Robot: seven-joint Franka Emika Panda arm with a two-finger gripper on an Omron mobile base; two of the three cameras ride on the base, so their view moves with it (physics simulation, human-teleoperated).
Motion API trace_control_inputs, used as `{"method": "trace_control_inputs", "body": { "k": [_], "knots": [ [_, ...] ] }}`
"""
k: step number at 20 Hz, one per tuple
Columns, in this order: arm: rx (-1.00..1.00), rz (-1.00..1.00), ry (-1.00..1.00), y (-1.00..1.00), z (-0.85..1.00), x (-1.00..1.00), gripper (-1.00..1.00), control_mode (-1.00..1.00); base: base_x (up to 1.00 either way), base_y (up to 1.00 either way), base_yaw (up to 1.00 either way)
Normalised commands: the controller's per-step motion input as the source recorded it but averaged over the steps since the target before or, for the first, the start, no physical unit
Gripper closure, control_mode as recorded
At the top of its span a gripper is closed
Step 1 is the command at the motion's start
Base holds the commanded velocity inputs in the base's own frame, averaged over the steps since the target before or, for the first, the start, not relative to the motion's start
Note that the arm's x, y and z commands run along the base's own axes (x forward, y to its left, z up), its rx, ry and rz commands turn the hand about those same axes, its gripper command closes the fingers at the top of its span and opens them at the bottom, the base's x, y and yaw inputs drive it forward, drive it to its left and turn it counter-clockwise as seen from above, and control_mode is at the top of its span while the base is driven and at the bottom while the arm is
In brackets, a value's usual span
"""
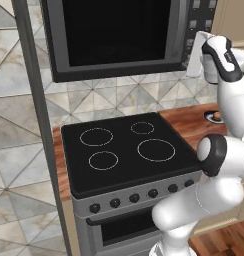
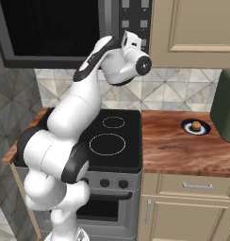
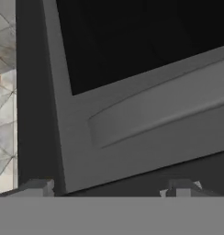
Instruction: Remove the tangerine from the bowl and place it on the small plate. Then place the bowl with only the fish in the microwave, close the door, and press the start button to microwave the fish.
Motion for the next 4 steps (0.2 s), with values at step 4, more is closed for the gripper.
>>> {"method": "trace_control_inputs", "body": {
  "k": [4],
  "knots": [
    [0.00,0.00,0.00,0.40,-0.30,0.06,-1.00,-1.00,0.00,0.00,0.00]
  ]
}}
